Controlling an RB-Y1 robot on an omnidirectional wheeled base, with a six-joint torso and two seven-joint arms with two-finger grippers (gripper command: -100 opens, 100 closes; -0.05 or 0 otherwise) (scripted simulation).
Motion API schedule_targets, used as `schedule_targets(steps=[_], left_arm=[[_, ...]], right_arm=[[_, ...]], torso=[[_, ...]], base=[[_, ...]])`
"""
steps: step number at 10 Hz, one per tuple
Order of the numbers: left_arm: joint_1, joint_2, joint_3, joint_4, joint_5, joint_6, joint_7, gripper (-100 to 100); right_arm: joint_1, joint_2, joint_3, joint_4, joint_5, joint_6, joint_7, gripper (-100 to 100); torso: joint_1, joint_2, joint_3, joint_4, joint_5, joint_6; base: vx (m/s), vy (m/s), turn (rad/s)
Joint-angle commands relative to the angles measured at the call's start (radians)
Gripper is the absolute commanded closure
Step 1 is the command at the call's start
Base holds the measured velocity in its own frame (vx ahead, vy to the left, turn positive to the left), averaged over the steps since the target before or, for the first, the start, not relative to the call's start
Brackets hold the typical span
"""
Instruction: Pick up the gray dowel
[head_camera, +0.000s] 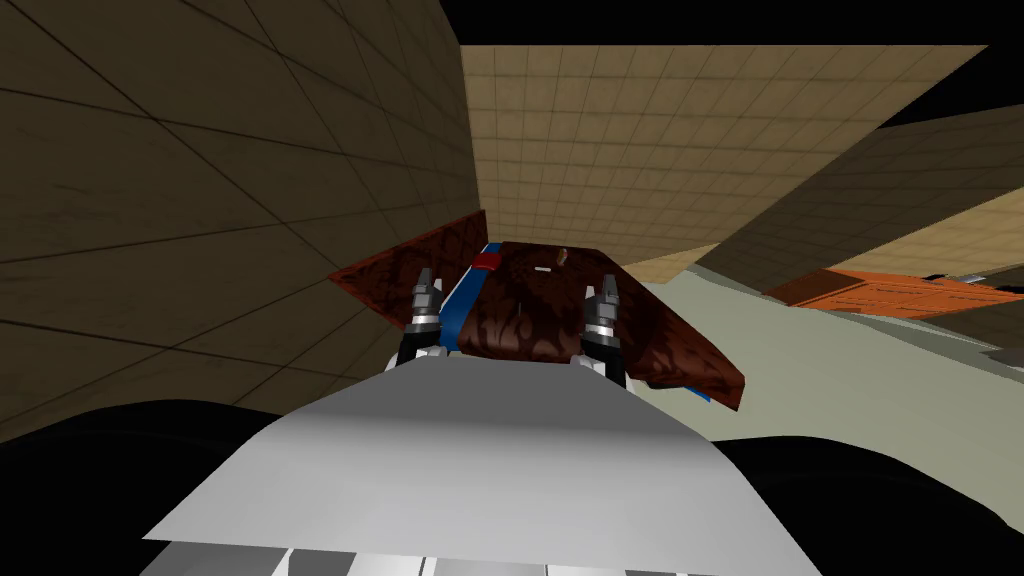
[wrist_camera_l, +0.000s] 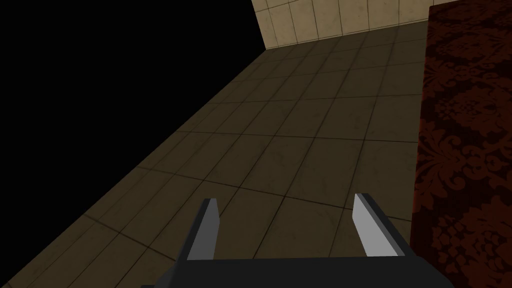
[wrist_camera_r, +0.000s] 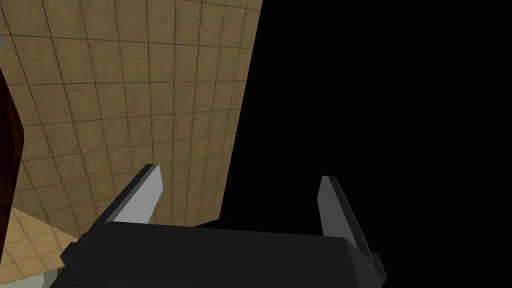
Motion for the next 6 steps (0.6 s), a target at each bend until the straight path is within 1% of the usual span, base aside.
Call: schedule_targets(steps=[1, 3, 6], left_arm=[[0.0, 0.0, 0.0, 0.0, 0.0, 0.0, 0.0, 0], [0.0, 0.0, 0.0, 0.0, 0.0, 0.0, 0.0, 0], [0.0, 0.0, 0.0, 0.0, 0.0, 0.0, 0.0, 0]], right_arm=[[-0.01, -0.034, 0.002, 0.014, -0.006, 0.015, 0.005, -100], [-0.031, -0.08, 0.006, 0.044, -0.019, 0.049, 0.017, -100], [-0.082, -0.133, 0.013, 0.112, -0.051, 0.123, 0.045, -100]], torso=[[0.0, 0.0, 0.0, 0.0, 0.0, 0.0], [-0.001, -0.001, -0.001, 0.0, 0.0, 0.0], [-0.003, -0.003, -0.002, -0.001, -0.001, 0.0]], base=[[0.006, -0.004, 0.04], [0.019, -0.018, 0.062], [0.033, -0.036, 0.091]])
